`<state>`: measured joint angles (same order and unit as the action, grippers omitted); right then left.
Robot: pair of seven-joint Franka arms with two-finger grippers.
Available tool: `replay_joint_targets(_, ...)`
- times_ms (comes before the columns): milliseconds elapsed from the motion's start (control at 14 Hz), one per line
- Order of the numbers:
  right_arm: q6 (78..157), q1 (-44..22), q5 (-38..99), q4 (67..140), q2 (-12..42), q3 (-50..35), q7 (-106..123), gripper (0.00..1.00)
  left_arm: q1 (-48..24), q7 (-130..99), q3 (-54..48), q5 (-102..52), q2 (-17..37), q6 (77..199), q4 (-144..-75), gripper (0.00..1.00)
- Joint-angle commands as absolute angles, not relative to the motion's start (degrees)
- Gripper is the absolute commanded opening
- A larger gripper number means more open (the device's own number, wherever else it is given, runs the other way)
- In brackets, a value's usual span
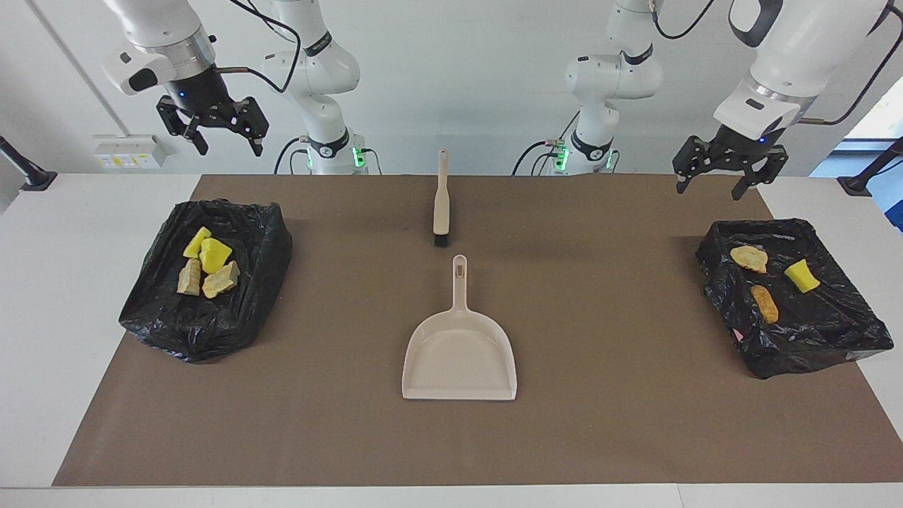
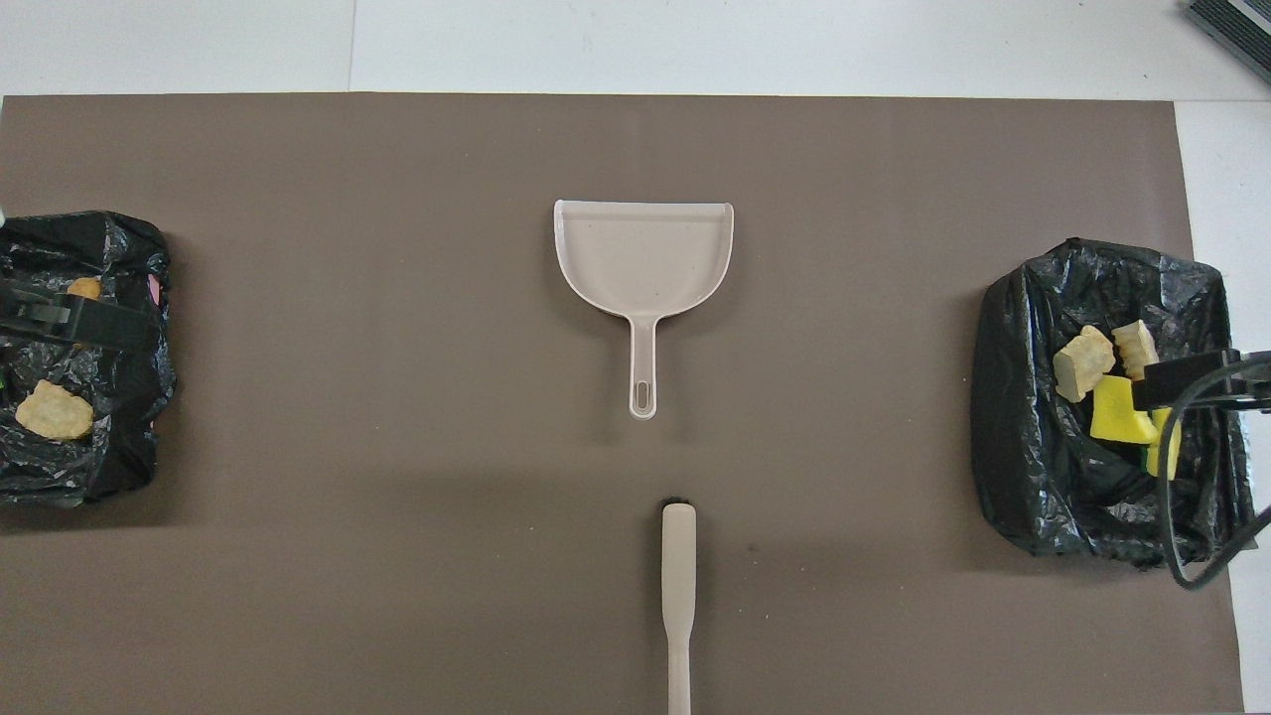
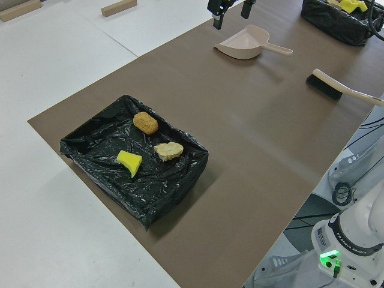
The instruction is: Sweep and dump trash in bin
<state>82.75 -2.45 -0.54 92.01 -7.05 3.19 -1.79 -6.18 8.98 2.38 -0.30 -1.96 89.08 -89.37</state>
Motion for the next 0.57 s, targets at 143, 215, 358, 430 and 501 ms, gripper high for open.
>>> replay_joint_targets(143, 82.6, -1.8, 0.3, 93.4, -8.3, 2.9, -2.2, 1.00, -4.1, 10.0, 1.8, 0.2, -0.1, 84.3, -84.9, 1.00)
replay_joint_targets(215, 82.6, -1.9, 0.3, 93.3, -8.3, 2.9, -2.2, 1.00, -4.0, 10.0, 1.7, 0.3, -0.1, 84.6, -85.0, 1.00)
replay_joint_targets(358, 82.6, -1.9, 0.3, 93.4, -8.4, 2.9, -2.2, 1.00, -4.0, 10.0, 1.7, 0.2, -0.2, 85.0, -85.0, 1.00)
replay_joint_targets(430, 82.6, -1.9, 0.3, 93.3, -8.3, 2.9, -2.2, 1.00, -4.0, 9.9, 1.7, 0.4, -0.3, 84.9, -85.3, 1.00)
replay_joint_targets(501, 82.6, -1.9, 0.3, 93.3, -8.3, 2.9, -2.2, 1.00, -4.0, 10.0, 1.7, 0.4, -0.4, 84.9, -85.3, 1.00)
